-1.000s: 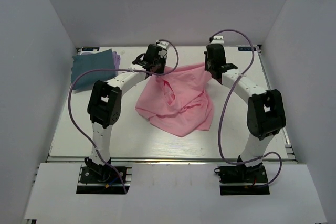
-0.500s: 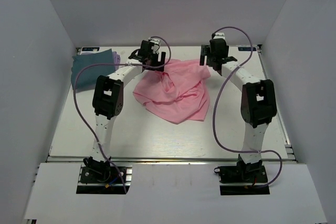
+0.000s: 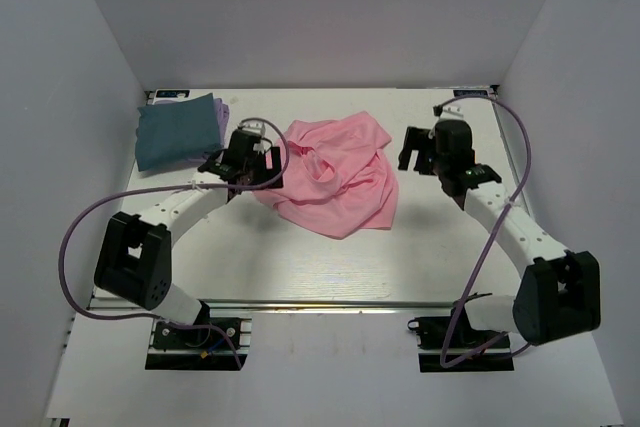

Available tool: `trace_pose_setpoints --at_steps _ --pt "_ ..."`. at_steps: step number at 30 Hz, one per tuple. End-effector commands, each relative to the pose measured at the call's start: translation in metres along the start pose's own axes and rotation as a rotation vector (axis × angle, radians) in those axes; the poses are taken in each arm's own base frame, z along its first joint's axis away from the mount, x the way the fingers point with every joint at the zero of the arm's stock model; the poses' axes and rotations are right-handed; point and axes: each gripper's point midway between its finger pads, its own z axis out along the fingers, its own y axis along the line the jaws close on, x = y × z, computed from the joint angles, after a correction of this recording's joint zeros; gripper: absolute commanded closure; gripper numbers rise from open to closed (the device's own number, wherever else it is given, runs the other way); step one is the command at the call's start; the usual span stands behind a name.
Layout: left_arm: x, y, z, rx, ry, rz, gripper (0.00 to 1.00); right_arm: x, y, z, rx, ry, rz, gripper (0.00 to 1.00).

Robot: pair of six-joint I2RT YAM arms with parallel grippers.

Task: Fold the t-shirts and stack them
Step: Flatten out the tshirt

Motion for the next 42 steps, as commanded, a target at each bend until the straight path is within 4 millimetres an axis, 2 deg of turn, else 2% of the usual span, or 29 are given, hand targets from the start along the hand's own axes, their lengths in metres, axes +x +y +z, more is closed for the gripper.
trace_pose_setpoints --at_steps 1,5,7,9,10,13,15,19,20,23,25,27,30,35,36,37,38,42 --pt "0.037 -0.003 0.002 0.041 0.059 -0.03 0.0 0.035 0.007 -0.015 -0.064 0.082 0.029 0.1" --pt "0.055 -0.002 0.013 0.056 0.101 -0.006 0.02 0.066 0.006 -0.023 -0.09 0.15 0.033 0.1" --pt "0.059 0.0 0.018 0.039 0.121 -0.004 0.09 0.074 0.009 -0.027 -0.115 0.167 0.037 0.1" --pt "0.067 0.009 0.024 -0.011 0.143 -0.006 0.1 0.083 0.007 -0.027 -0.115 0.183 0.041 0.1" --pt "0.066 0.011 0.024 -0.023 0.138 -0.006 0.14 0.085 0.014 -0.03 -0.154 0.189 0.043 0.1" --pt "0.065 0.014 0.031 -0.043 0.124 -0.014 0.19 0.096 0.016 -0.031 -0.175 0.215 0.047 0.1" --pt "0.062 0.014 0.036 -0.055 0.125 -0.013 0.28 0.104 0.014 -0.031 -0.171 0.239 0.042 0.1" --pt "0.065 0.026 0.046 -0.101 0.135 -0.031 0.55 0.116 0.012 -0.032 -0.165 0.274 0.029 0.1" --pt "0.063 0.028 0.049 -0.116 0.129 -0.044 0.69 0.12 0.01 -0.03 -0.153 0.286 0.018 0.1" --pt "0.063 0.021 0.046 -0.111 0.123 -0.04 1.0 0.134 0.006 -0.027 -0.122 0.33 -0.016 0.1" --pt "0.055 0.015 0.04 -0.071 0.084 -0.049 1.0 0.144 0.011 -0.024 -0.136 0.363 -0.032 0.1" --pt "0.058 0.012 0.036 -0.042 0.076 -0.053 1.0 0.154 0.013 -0.02 -0.134 0.4 -0.045 0.11" --pt "0.045 0.009 0.023 -0.023 0.029 -0.06 1.0 0.165 0.02 -0.012 -0.134 0.441 -0.053 0.19" --pt "0.051 0.008 0.008 0.007 0.035 -0.062 1.0 0.179 0.036 -0.007 -0.171 0.472 -0.045 0.25" --pt "0.046 0.005 0.003 0.025 0.019 -0.064 1.0 0.183 0.039 -0.005 -0.172 0.48 -0.04 0.25" --pt "0.049 0.004 0.002 0.037 0.019 -0.065 1.0 0.185 0.039 -0.004 -0.17 0.485 -0.039 0.25" --pt "0.054 0.004 0.0 0.044 0.026 -0.064 1.0 0.191 0.042 -0.003 -0.176 0.5 -0.044 0.29" --pt "0.053 0.003 -0.006 0.058 0.02 -0.066 1.0 0.196 0.049 0.004 -0.181 0.52 -0.046 0.32"
